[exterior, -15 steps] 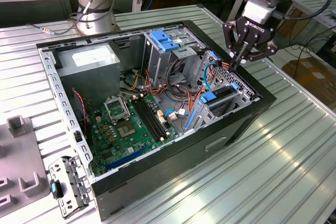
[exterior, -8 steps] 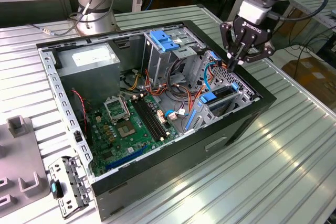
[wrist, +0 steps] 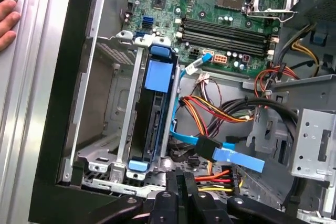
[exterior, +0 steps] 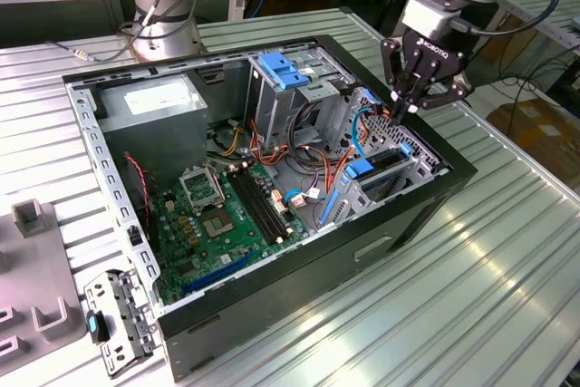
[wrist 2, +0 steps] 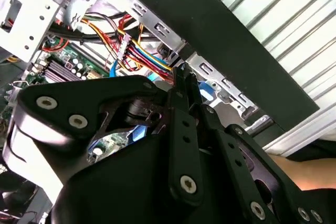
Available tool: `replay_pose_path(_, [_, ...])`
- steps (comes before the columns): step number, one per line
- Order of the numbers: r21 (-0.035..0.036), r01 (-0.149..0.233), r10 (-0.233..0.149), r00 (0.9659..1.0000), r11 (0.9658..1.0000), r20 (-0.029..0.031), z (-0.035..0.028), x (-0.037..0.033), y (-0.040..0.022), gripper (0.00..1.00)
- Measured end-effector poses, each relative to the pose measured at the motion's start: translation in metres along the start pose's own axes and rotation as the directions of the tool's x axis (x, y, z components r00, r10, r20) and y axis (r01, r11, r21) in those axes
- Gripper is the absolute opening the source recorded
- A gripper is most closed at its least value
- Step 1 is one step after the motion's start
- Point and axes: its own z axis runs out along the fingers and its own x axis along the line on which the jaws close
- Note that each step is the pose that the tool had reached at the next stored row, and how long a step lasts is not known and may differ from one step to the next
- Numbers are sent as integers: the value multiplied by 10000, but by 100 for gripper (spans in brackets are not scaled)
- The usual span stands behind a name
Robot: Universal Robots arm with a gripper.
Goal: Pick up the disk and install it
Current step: 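Insert the first disk wire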
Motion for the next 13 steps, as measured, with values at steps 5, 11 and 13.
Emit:
replay_pose_path(5, [243,-210,211,9998,9995,-42,54,-20,100,16])
replay_pose_path(11, [240,-508,508,9987,9984,-35,89,-27,138,16])
replay_pose_path(13, [232,-802,803,9968,9965,-32,111,-29,139,16])
